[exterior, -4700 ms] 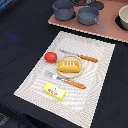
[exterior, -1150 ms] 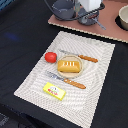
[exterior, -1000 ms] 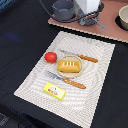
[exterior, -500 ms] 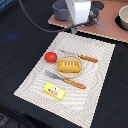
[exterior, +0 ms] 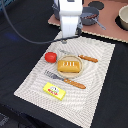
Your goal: Interact with the objects in diverse but meaningful ways.
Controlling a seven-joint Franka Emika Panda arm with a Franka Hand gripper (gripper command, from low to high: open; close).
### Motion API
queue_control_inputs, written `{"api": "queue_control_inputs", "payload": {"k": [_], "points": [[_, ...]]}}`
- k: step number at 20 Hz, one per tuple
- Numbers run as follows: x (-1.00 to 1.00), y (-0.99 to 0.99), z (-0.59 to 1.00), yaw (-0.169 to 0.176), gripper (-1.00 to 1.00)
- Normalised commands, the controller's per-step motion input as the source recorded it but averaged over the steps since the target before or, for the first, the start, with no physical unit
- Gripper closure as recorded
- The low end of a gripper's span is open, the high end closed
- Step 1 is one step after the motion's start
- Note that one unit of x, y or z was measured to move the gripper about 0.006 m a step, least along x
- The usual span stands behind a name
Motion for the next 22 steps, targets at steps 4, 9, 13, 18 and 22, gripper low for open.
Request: {"api": "queue_control_inputs", "payload": {"k": [4, 9, 13, 18, 22], "points": [[-0.68, -0.38, -0.43, -0.099, -1.00], [-0.65, -0.13, -0.32, -0.105, -1.00], [-0.59, 0.00, -0.24, -0.110, -1.00], [-0.43, 0.01, -0.21, -0.085, -1.00], [-0.01, 0.03, -0.08, -0.018, -1.00]]}}
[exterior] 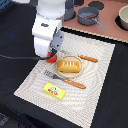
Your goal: Interact with the objects in diverse but meaningful ways.
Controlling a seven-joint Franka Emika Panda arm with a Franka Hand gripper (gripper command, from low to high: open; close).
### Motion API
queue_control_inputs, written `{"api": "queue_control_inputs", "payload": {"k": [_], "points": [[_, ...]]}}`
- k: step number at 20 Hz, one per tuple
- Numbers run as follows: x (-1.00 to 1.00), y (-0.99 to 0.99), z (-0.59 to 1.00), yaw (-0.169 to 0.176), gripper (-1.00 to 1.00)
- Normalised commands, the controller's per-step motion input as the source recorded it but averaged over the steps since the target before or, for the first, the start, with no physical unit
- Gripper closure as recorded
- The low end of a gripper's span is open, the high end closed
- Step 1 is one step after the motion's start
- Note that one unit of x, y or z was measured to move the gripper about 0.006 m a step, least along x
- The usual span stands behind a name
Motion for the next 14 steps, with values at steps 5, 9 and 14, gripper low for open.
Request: {"api": "queue_control_inputs", "payload": {"k": [5, 9, 14], "points": [[0.05, 0.00, -0.17, -0.001, -1.00], [0.13, 0.00, -0.17, 0.000, -1.00], [0.01, 0.00, -0.26, 0.000, -1.00]]}}
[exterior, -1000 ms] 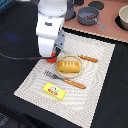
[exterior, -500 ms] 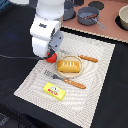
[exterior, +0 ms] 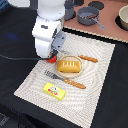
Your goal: Interact with the objects in diverse but meaningful ways.
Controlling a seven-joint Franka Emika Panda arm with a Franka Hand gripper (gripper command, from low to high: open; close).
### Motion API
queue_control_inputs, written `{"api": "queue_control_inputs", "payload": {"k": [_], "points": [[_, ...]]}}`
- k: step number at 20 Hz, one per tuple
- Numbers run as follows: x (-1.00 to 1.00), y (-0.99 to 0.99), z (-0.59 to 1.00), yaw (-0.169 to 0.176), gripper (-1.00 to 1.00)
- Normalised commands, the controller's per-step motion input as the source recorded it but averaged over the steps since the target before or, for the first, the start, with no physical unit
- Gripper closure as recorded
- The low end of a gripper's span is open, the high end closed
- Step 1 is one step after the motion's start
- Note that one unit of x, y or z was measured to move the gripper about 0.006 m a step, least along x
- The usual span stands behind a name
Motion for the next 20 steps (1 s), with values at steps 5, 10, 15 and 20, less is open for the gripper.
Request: {"api": "queue_control_inputs", "payload": {"k": [5, 10, 15, 20], "points": [[-0.03, -0.10, -0.34, 0.000, -1.00], [-0.11, -0.13, -0.39, 0.000, -1.00], [-0.12, -0.10, -0.37, 0.000, -1.00], [-0.11, -0.05, -0.30, 0.000, -1.00]]}}
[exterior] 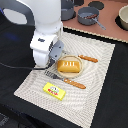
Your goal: Interact with the objects in diverse but meaningful ways.
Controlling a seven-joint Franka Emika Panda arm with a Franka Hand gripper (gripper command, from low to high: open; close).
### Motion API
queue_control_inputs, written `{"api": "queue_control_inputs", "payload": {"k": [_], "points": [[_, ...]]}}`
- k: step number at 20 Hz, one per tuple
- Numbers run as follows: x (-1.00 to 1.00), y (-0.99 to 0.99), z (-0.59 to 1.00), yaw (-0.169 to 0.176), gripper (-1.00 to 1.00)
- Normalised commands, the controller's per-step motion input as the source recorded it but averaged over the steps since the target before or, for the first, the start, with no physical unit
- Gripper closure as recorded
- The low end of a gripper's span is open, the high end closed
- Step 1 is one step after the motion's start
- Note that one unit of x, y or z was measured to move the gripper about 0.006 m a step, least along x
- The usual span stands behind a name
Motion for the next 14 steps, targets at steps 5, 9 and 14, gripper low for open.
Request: {"api": "queue_control_inputs", "payload": {"k": [5, 9, 14], "points": [[-0.02, -0.01, -0.20, 0.000, 1.00], [0.00, 0.00, -0.14, 0.000, 1.00], [0.00, 0.00, -0.15, 0.000, 1.00]]}}
